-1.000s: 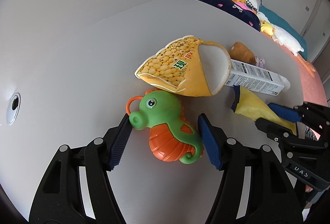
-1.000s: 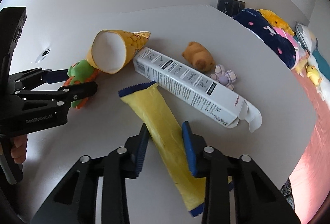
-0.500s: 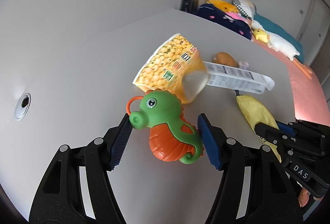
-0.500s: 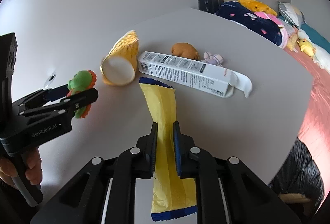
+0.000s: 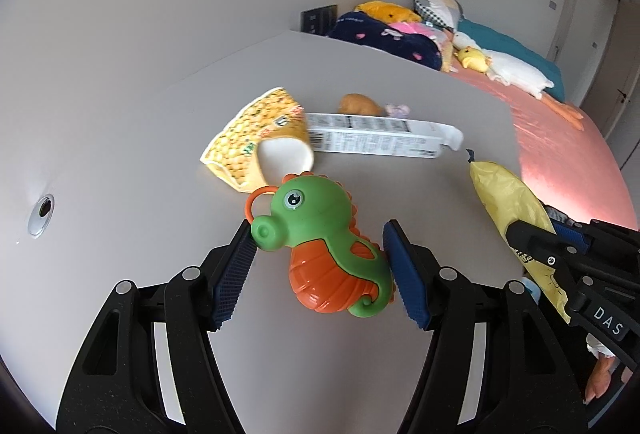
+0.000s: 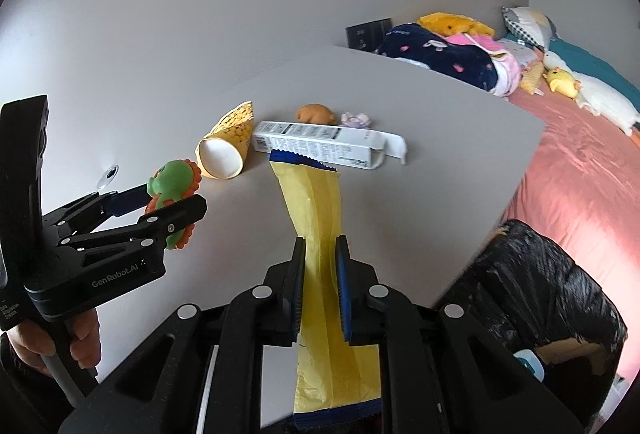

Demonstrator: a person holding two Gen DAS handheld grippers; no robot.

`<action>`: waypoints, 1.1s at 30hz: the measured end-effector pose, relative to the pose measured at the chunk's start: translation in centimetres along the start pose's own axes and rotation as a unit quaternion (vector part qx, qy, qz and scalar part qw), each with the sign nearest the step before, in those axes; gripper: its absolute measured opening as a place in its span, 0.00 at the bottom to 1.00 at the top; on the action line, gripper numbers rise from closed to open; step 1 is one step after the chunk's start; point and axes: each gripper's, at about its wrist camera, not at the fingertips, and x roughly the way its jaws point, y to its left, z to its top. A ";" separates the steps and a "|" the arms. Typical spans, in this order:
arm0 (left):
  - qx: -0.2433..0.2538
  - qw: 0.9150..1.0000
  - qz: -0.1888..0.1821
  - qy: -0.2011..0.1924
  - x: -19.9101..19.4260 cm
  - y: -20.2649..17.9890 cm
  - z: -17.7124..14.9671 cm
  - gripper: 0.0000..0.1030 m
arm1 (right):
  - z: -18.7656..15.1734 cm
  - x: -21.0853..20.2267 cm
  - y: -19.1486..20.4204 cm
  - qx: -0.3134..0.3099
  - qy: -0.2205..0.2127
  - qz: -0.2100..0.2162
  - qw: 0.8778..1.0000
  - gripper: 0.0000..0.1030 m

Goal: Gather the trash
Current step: 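Carry the seahorse and yellow bag over the trash bin and open both grippers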

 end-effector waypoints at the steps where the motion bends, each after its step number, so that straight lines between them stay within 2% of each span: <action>1: 0.001 1.000 -0.002 0.000 0.0 -0.3 0.1 0.62 | -0.2 -0.4 -0.3 0.003 -0.002 -0.002 1.000 0.15; 15: 0.039 0.999 -0.027 -0.011 -1.4 -5.6 0.1 0.62 | -2.5 -4.8 -4.0 0.046 -0.028 -0.023 0.998 0.15; 33: 0.080 0.994 -0.069 -0.006 -1.2 -10.9 0.3 0.62 | -4.2 -9.0 -8.1 0.085 -0.055 -0.069 0.992 0.15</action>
